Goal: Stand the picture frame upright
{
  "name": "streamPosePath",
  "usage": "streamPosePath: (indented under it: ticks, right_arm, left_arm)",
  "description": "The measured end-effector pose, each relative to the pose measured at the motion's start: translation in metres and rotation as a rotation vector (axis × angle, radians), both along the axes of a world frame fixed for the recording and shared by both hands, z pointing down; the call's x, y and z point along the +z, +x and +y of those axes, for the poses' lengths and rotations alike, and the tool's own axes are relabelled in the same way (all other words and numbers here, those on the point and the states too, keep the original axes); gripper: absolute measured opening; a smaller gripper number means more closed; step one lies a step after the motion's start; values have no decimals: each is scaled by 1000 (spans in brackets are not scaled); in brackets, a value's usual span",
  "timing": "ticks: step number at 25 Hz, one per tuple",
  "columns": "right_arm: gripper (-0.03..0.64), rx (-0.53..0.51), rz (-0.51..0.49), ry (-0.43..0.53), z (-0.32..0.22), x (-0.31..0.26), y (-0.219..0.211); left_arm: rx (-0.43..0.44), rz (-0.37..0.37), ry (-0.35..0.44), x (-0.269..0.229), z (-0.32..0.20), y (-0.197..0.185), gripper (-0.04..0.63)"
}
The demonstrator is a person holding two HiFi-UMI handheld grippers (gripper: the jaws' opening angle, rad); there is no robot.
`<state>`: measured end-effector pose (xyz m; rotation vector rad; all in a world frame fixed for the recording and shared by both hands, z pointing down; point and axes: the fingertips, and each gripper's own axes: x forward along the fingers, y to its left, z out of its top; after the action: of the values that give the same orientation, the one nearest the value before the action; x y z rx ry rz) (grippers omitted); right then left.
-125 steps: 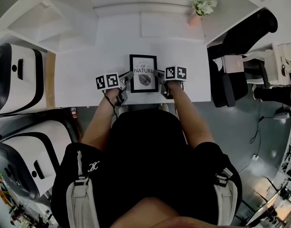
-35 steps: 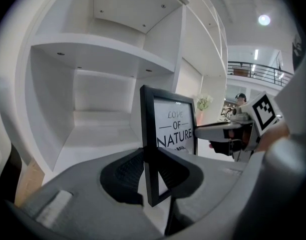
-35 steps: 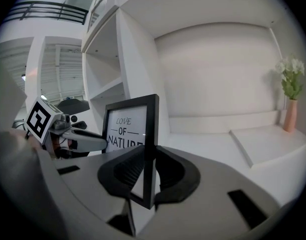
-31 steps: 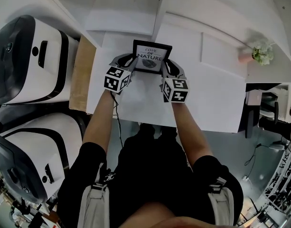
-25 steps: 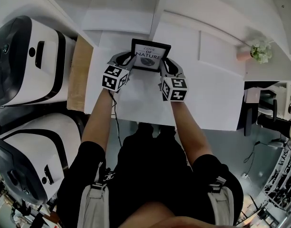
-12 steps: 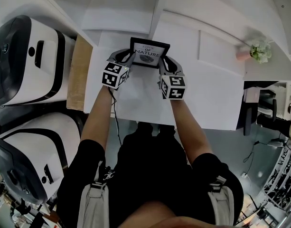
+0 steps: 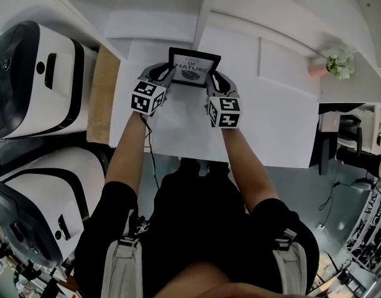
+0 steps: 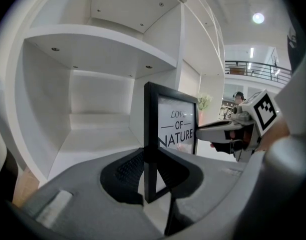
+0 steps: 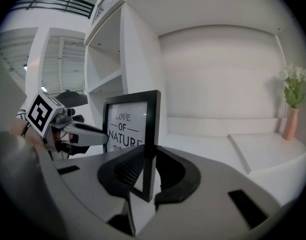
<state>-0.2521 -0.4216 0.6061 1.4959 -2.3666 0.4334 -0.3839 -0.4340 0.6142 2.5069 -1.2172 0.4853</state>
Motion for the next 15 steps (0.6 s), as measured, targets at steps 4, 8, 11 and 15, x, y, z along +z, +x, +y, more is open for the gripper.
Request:
streamPosePath:
  ticks: [4, 8, 11, 15]
  right_arm:
    - [78, 4, 13, 11, 0, 1, -1]
    - [81, -6, -1, 17, 1, -1, 0]
    - [89, 7, -19, 66, 2, -13, 2]
    - [95, 22, -24, 120, 8, -32, 6]
  left_arm:
    - [-9, -4, -9, 0, 0, 0, 91]
    - [-20, -44, 5, -3, 1, -1, 108]
    - [-26, -45, 26, -11, 3, 0, 146]
    - [-51, -56, 63, -25, 11, -3, 150]
